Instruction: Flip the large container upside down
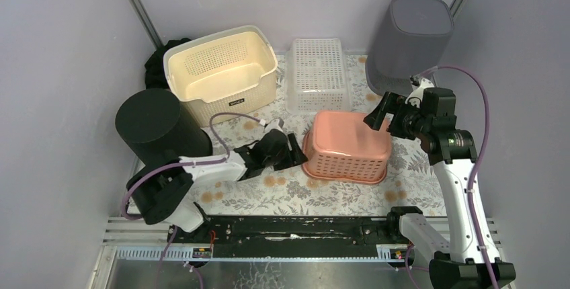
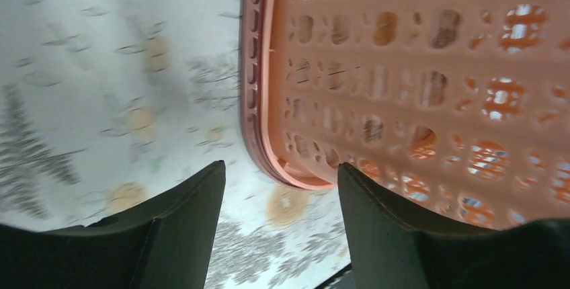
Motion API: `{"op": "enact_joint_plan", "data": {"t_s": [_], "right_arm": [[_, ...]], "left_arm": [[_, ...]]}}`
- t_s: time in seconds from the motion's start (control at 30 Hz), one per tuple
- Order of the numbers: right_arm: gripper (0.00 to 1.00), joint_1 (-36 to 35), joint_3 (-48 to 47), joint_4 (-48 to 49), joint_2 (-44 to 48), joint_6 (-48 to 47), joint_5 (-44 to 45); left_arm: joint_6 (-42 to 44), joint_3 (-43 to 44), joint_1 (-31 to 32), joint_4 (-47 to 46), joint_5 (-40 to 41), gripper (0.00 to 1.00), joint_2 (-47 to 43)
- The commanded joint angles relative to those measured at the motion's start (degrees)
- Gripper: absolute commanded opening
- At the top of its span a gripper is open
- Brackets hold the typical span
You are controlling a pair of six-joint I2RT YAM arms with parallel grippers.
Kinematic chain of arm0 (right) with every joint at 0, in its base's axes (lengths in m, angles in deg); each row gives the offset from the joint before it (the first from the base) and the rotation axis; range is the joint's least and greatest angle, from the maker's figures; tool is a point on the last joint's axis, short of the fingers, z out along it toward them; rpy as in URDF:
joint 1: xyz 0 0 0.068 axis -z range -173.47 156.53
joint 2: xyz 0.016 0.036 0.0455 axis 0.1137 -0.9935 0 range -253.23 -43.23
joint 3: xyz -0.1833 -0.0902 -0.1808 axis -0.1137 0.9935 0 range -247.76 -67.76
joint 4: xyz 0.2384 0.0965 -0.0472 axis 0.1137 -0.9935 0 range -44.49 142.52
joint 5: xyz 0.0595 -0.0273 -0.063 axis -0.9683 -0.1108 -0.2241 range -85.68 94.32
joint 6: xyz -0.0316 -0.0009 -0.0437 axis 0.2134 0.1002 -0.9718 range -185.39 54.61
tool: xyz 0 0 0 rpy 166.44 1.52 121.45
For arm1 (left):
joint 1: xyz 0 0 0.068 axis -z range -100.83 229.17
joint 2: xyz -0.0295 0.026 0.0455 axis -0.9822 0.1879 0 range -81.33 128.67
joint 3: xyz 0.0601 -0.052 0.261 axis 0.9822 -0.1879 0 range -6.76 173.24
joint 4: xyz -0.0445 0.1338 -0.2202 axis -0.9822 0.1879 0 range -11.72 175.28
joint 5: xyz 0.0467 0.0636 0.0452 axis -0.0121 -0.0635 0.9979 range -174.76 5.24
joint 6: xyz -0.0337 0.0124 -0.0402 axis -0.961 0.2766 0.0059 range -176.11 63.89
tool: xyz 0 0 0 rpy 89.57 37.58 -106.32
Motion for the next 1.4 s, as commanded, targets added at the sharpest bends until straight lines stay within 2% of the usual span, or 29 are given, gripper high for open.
{"op": "enact_joint_plan", "data": {"t_s": [0.0, 0.23, 0.5, 0.67, 0.8, 0.93, 0.97, 1.0, 1.03, 1.17, 1.37], "right_arm": [[0.99, -0.3, -3.0, -4.1, 2.5, -2.3, 0.1], [0.99, -0.2, -4.1, -6.3, 3.7, -2.7, 3.0], [0.99, -0.2, 0.5, -5.4, 4.6, -1.8, 14.5], [0.99, -0.2, 0.8, -6.9, 5.9, 0.6, 19.2], [0.99, -0.2, 1.8, -10.1, 6.7, 4.0, 22.8], [0.99, -0.2, 6.9, -9.7, 4.1, 9.8, 25.5], [0.99, -0.1, 8.7, -7.7, 3.8, 11.0, 25.2], [0.99, 0.0, 10.2, -6.0, 3.7, 12.3, 24.9], [0.99, 0.0, 11.7, -4.2, 3.7, 13.3, 25.0], [0.99, 0.9, 15.9, 1.5, 2.6, 15.3, 27.5], [0.99, 5.7, 15.6, 8.2, -3.8, 15.0, 27.8]], "left_arm": [[2.3, 8.7, 2.5, -2.3, 1.2, 0.69, 4.7], [7.5, 28.9, 5.2, 3.0, 1.0, 0.68, 18.6], [9.3, 51.0, 6.6, 6.4, 0.5, 0.68, 34.2], [10.0, 62.9, 4.9, 10.0, 1.1, 0.68, 41.9], [12.0, 59.7, 2.5, 10.5, -2.8, 0.69, 35.6], [18.5, 58.8, 2.2, 19.5, -2.1, 0.74, 25.4], [20.2, 58.9, 2.0, 21.9, -0.7, 0.78, 23.2], [21.8, 59.0, 1.6, 24.3, 0.6, 0.95, 20.8], [23.5, 59.1, 0.7, 26.6, 2.0, 0.99, 19.1], [27.6, 59.0, -8.1, 33.4, 5.5, 1.0, 13.9], [32.0, 62.5, -19.5, 36.3, 6.3, 1.0, 15.1]]}}
